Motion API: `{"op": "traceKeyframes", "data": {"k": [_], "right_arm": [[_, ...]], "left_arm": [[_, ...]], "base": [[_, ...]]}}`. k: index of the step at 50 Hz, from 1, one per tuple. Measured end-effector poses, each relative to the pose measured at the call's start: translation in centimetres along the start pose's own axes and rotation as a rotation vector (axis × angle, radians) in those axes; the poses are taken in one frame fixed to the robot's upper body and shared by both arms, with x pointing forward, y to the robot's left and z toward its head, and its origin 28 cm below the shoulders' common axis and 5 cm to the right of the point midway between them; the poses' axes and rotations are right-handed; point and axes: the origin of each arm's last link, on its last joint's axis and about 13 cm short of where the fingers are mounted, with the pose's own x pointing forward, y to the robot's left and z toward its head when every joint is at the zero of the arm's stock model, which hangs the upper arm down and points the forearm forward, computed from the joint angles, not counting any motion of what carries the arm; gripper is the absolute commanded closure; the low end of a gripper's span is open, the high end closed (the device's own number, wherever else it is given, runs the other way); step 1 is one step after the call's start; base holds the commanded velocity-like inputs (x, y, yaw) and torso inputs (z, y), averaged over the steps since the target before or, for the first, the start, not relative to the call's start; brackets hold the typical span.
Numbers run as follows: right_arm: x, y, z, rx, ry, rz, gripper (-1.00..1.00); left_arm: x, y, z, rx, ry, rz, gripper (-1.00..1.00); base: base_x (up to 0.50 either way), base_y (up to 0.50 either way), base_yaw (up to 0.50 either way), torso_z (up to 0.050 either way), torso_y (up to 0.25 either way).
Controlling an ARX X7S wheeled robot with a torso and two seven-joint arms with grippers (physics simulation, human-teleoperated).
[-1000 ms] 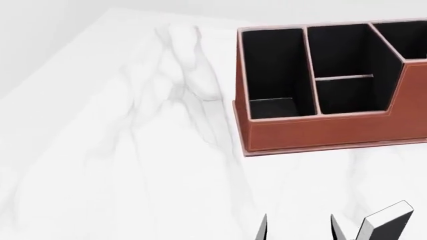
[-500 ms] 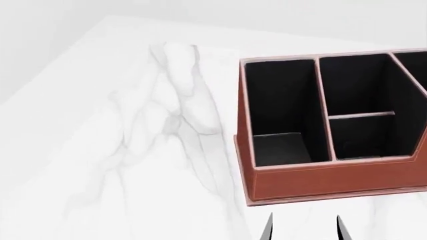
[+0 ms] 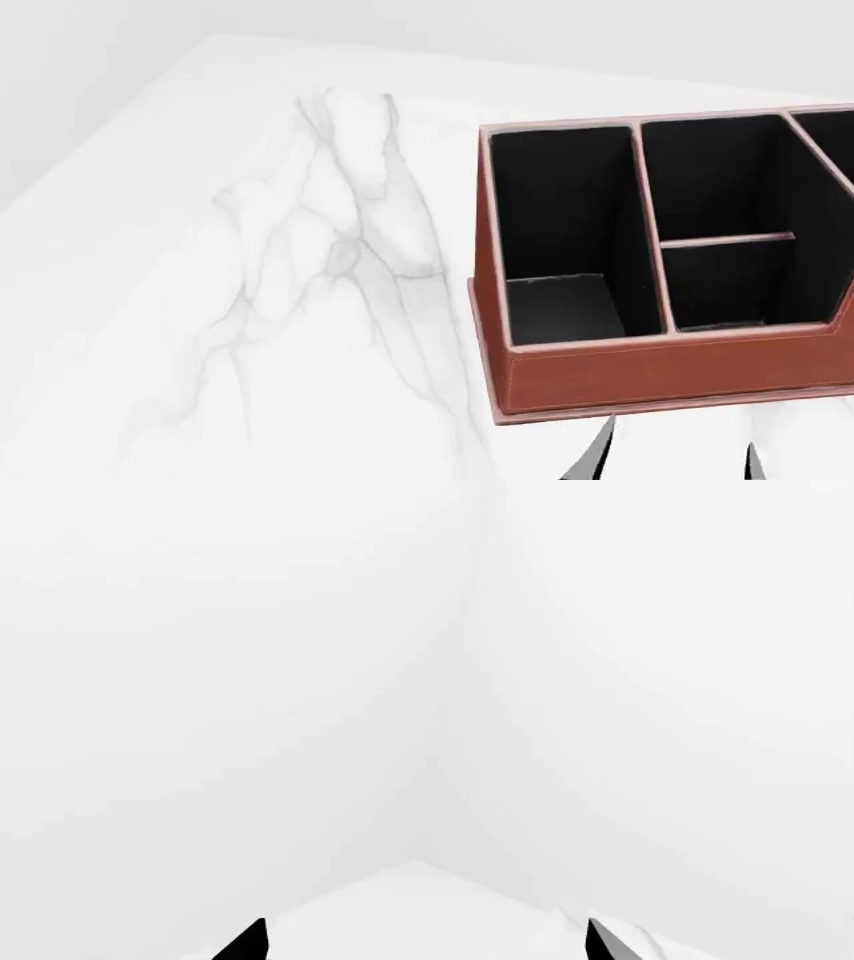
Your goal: Pick up the book and place it in the left compartment of the caddy.
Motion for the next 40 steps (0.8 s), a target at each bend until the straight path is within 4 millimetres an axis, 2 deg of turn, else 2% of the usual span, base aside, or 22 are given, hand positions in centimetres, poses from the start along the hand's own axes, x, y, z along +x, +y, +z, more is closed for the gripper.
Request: {"op": "traceKeyframes", "data": {"k": [9, 24, 40], "right_arm": [[0.2, 0.0, 0.5, -0.089, -0.015, -0.244, -1.0], [-0.3, -1.4, 0.9, -0.2, -0.011, -0.593, -1.0], [-0.5, -2.9, -0.2, -0.106, 0.104, -0.747, -1.0]], "left_arm": [[0.0, -0.2, -0.1, -0.006, 0.008, -0.01, -1.0], [-0.3, -0.6, -0.4, -0.014, 0.024, -0.044, -1.0], [-0.5, -0.5, -0.2, -0.03, 0.021, -0.055, -1.0]], "base": [[0.0, 0.0, 0.0, 0.0, 0.0], [0.0, 0.0, 0.0, 0.0, 0.0], [0.0, 0.0, 0.0, 0.0, 0.0]]}}
